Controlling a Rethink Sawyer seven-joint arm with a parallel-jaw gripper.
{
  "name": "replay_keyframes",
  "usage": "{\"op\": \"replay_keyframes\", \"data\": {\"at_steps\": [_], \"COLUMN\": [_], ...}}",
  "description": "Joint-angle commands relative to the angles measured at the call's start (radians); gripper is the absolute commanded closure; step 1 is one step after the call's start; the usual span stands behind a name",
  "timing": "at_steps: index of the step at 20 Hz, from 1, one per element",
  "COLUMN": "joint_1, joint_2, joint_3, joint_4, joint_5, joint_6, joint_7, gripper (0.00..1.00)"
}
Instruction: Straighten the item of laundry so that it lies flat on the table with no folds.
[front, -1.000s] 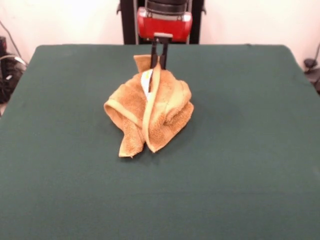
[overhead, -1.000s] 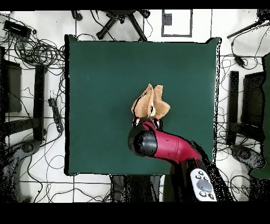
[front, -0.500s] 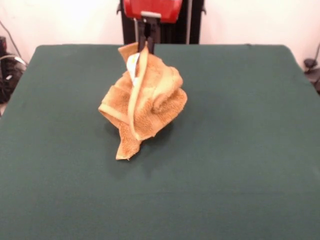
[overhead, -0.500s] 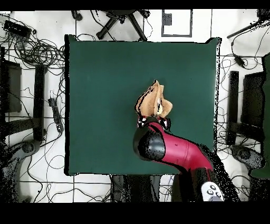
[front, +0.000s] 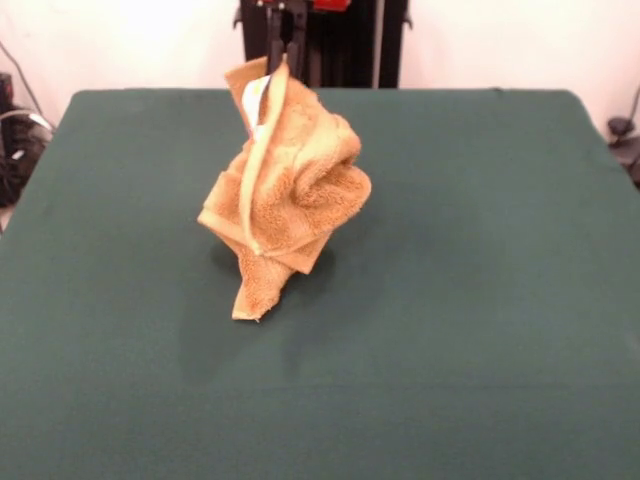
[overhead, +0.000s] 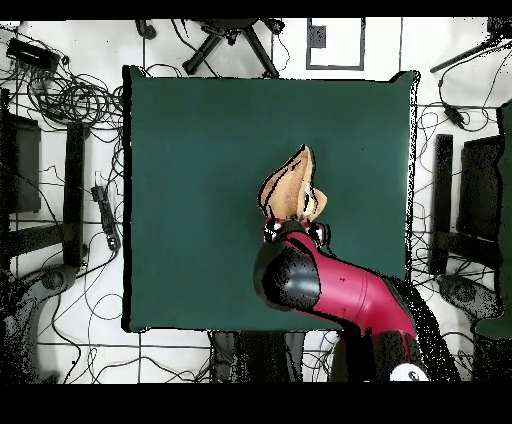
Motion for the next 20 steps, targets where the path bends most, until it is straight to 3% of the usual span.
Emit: {"op": "replay_keyframes", "data": {"at_steps": [1, 20], "joint_1": [0.091, 0.003], "joint_2": [-0.02, -0.087], "joint_3": [0.034, 0.108], "joint_4": [0.072, 0.125], "joint_5": [-0.024, -0.011], "joint_6": [0.102, 0.108], "joint_7": [0.129, 0.076], "gripper": [1.0, 1.0]}}
